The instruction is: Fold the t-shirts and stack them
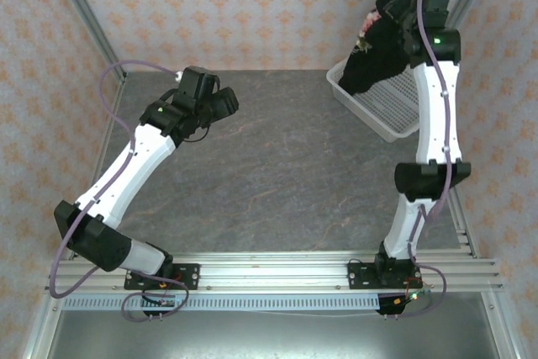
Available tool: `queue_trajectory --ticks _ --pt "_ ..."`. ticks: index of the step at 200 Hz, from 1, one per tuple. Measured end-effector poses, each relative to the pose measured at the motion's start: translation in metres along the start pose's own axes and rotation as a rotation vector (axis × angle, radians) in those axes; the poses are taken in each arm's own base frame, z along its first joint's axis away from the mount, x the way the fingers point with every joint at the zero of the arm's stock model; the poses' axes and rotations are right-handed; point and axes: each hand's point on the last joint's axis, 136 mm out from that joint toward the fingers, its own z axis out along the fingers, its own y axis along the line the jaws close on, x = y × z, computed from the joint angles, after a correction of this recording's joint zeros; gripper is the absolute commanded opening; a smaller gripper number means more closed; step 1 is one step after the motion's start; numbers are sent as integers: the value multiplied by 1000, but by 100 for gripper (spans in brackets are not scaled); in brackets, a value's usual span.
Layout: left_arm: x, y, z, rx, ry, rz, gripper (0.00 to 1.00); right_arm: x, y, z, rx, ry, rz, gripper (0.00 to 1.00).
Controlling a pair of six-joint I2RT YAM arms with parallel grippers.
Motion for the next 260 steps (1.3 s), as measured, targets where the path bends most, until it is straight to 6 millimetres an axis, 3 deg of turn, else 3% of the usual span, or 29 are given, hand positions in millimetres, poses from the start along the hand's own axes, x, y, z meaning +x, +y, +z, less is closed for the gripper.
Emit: queue_trajectory --ticks 20,36,47,60,74,92,115,136,149,161,174,199,214,228,242,260 --pt "-1 11 -1 -59 -8 7 79 -11 52 -54 -124 -46 -42 0" --pt "-4 18 -4 -95 -26 11 82 -1 90 -88 -216 -39 -79 0" --pt "-6 25 -6 -127 -36 14 83 19 112 -103 -266 -2 -104 0" --pt "-9 32 -12 -157 -54 14 84 60 134 -114 -310 80 -141 0" --pt "-14 42 -23 -183 -79 7 84 123 150 -116 -337 210 -192 0" --pt "-23 54 -40 -205 -120 -11 85 230 162 -113 -351 414 -277 0" --pt "-29 72 -61 -226 -163 -37 87 386 172 -116 -374 728 -375 48" --pt "-21 89 -69 -257 -154 -49 88 501 167 -128 -383 971 -443 62" --pt "-12 100 -68 -282 -126 -49 88 540 154 -136 -362 1073 -467 69" --pt "-1 107 -64 -300 -85 -43 88 550 145 -140 -343 1112 -476 71" --pt "14 113 -57 -314 -30 -33 88 540 143 -139 -344 1106 -454 72" --pt "41 122 -42 -339 78 -7 88 490 124 -128 -309 1048 -355 71" --pt "56 128 -31 -367 139 10 88 455 99 -112 -251 999 -276 70" --pt "68 133 -18 -404 200 24 88 436 74 -95 -183 973 -209 68" --pt "77 139 -4 -446 257 34 88 436 51 -81 -115 976 -161 66" --pt "87 150 15 -502 320 27 89 462 33 -75 -50 1036 -125 64"
